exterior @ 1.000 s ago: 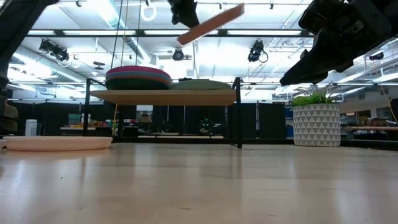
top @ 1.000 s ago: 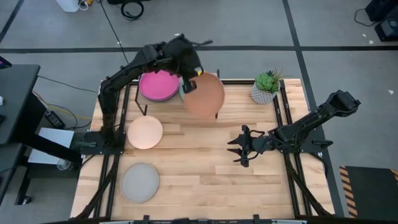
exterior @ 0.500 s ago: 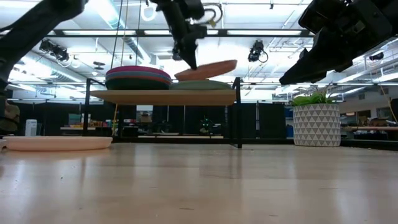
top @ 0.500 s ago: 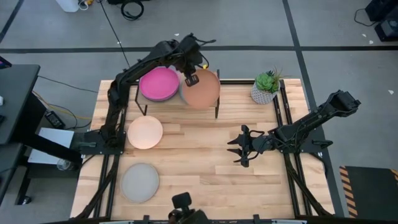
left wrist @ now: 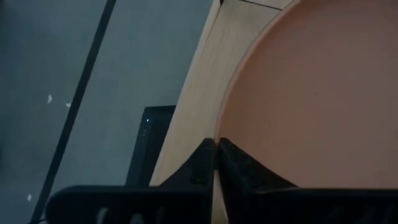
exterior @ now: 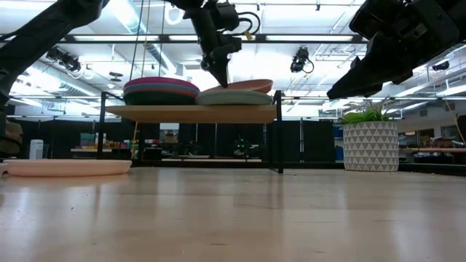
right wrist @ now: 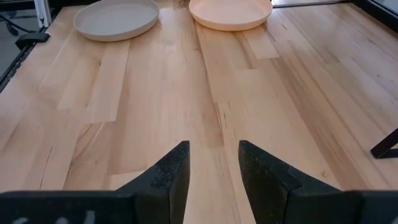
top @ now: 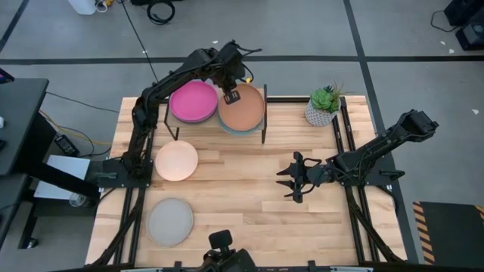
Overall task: Place and stack plates onto a shelf
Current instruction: Stack the brown plate on the light blue plate on the shelf
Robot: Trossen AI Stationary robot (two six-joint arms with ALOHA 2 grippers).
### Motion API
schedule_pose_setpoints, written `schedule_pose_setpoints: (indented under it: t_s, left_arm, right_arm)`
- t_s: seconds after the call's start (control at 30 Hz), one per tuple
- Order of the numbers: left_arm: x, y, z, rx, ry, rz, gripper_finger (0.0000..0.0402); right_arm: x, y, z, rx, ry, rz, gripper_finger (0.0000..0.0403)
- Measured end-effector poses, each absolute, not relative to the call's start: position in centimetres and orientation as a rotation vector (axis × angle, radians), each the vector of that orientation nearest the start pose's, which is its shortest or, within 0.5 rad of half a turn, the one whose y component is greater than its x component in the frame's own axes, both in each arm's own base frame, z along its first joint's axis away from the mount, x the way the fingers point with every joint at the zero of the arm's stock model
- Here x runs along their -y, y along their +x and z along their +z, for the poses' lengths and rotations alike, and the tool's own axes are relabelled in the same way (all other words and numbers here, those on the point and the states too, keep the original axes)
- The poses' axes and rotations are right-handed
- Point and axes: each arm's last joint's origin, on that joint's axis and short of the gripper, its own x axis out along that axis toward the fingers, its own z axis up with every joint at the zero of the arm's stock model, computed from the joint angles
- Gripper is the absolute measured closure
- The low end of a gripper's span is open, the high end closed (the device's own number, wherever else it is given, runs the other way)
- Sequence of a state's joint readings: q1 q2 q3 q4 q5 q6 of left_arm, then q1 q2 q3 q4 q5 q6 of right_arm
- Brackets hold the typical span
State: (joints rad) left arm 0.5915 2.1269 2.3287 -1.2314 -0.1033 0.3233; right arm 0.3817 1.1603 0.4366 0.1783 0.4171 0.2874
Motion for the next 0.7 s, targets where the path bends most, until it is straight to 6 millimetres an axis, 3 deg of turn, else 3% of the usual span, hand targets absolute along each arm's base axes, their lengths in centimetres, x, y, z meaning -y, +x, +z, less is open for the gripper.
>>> schedule_pose_setpoints:
  t_s: [0.33, 0.7]
  left_arm:
    - [-24.95, 35.99, 35.26, -1.102, 0.040, 0.458, 0.0370]
    - [-24.97, 36.26, 35.39, -1.079, 0.063, 0.453, 0.0248]
  right_arm:
    - [-7.05, 20.72, 17.94, -0.492, 0.068, -0.106, 0.0259]
    - [-7.05, 20.72, 17.94, -0.492, 0.067, -0.106, 0.0259]
